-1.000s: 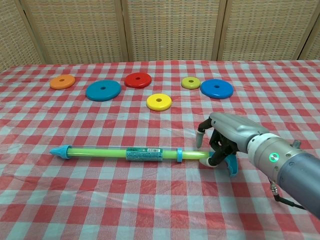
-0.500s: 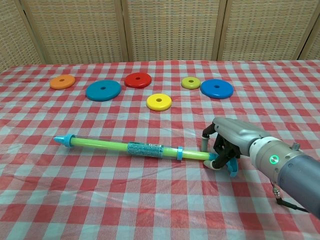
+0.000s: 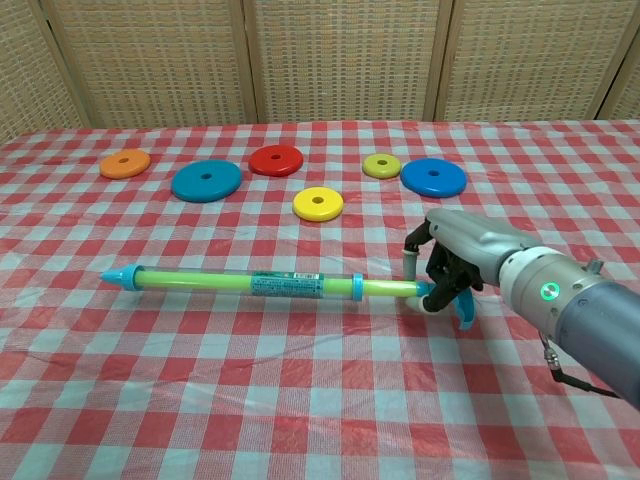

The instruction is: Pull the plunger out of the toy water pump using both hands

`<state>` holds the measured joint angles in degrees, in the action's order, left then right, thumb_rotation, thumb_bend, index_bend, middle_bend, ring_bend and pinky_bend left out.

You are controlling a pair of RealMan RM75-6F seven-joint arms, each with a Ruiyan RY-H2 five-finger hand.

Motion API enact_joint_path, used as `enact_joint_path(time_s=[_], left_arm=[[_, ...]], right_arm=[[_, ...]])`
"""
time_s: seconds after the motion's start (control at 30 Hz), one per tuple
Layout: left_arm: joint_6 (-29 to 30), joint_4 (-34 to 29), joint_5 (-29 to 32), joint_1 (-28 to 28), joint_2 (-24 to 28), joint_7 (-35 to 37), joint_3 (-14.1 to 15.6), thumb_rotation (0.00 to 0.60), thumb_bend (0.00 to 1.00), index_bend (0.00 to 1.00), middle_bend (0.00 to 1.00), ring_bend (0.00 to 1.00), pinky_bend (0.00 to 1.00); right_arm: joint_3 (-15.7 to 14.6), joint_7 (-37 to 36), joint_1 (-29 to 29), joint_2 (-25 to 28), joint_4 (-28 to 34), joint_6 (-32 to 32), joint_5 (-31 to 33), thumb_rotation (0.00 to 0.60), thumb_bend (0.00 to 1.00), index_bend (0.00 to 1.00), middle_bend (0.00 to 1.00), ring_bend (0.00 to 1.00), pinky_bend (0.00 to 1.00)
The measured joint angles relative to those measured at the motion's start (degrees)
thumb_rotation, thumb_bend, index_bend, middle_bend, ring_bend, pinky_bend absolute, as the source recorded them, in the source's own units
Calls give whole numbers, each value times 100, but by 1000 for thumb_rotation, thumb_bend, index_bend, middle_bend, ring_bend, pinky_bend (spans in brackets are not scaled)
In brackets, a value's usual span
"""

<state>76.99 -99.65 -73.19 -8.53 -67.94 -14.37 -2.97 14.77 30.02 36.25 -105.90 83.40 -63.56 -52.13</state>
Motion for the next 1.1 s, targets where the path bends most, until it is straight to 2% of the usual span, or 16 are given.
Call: enact_joint_path(time_s=[0.23, 0.43, 0.6, 0.73, 0.9, 1.1], left_arm=[[-122, -75, 83, -74, 8, 6, -30, 600, 175, 0, 0, 0, 0], [-258, -194, 230, -247, 67, 22, -223, 600, 176, 0, 0, 0, 0], [-389, -324, 492, -532, 151, -65, -571, 600, 177, 15, 0, 0, 0], [-641, -382, 758, -829, 175, -81, -855, 600, 182, 131, 0, 0, 0], [-1254, -287, 1301, -1324, 170, 22, -1214, 600, 187, 164, 0, 0, 0], [-1842, 12, 1950, -2019, 63, -133, -1494, 600, 225, 238, 0, 0, 0]], right_arm=[[164, 137, 94, 222, 290, -67, 21, 600, 495, 762, 991, 957, 743], [424, 452, 300, 422, 608, -127, 207, 600, 500, 766, 992, 957, 743], [674, 731, 531, 542, 789, -167, 485, 600, 501, 769, 993, 957, 744], [820, 928, 710, 617, 903, -210, 694, 600, 501, 770, 993, 957, 743], [968, 1140, 923, 690, 975, -260, 982, 600, 501, 771, 993, 957, 743], [1125, 1259, 1181, 743, 890, -283, 1267, 600, 501, 771, 993, 957, 743]])
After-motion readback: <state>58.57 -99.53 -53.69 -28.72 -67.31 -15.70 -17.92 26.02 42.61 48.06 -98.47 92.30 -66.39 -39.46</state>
